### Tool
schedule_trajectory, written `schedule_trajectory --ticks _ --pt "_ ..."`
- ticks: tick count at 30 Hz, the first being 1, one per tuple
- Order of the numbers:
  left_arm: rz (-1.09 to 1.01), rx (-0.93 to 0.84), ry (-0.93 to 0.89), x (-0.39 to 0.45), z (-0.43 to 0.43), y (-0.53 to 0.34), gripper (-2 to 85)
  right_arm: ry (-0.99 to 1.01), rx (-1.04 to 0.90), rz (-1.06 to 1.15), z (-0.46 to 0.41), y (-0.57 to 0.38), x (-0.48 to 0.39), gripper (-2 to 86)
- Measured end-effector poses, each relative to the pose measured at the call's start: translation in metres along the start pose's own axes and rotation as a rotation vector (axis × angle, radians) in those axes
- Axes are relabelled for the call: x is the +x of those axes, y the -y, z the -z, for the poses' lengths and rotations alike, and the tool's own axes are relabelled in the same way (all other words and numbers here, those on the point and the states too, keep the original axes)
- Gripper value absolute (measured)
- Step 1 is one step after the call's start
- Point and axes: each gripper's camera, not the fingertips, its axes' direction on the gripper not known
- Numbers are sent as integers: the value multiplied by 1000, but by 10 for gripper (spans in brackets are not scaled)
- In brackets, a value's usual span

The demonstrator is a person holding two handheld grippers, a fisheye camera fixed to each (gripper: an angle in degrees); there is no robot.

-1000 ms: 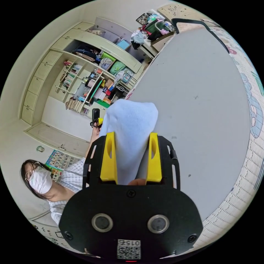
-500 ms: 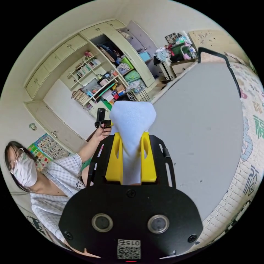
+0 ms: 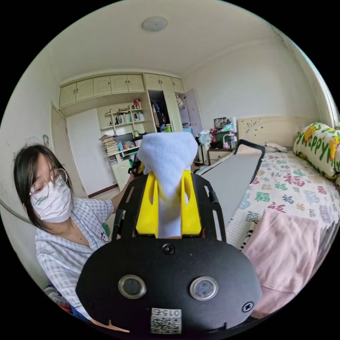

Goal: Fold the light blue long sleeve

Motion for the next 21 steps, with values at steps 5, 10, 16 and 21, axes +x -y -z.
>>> schedule_trajectory --ticks 5,10,16,21 --pt "114 14 -166 -52 -127 25 64 -314 -108 -1 97 50 2 99" --pt "398 48 -172 -160 -235 18 64 -440 -252 -190 119 82 108 102" --pt "640 -102 207 -287 -316 -24 62 -611 -498 -609 67 17 316 111" --pt "559 -165 158 -313 -326 -20 55 -464 -358 -729 88 -40 396 122"
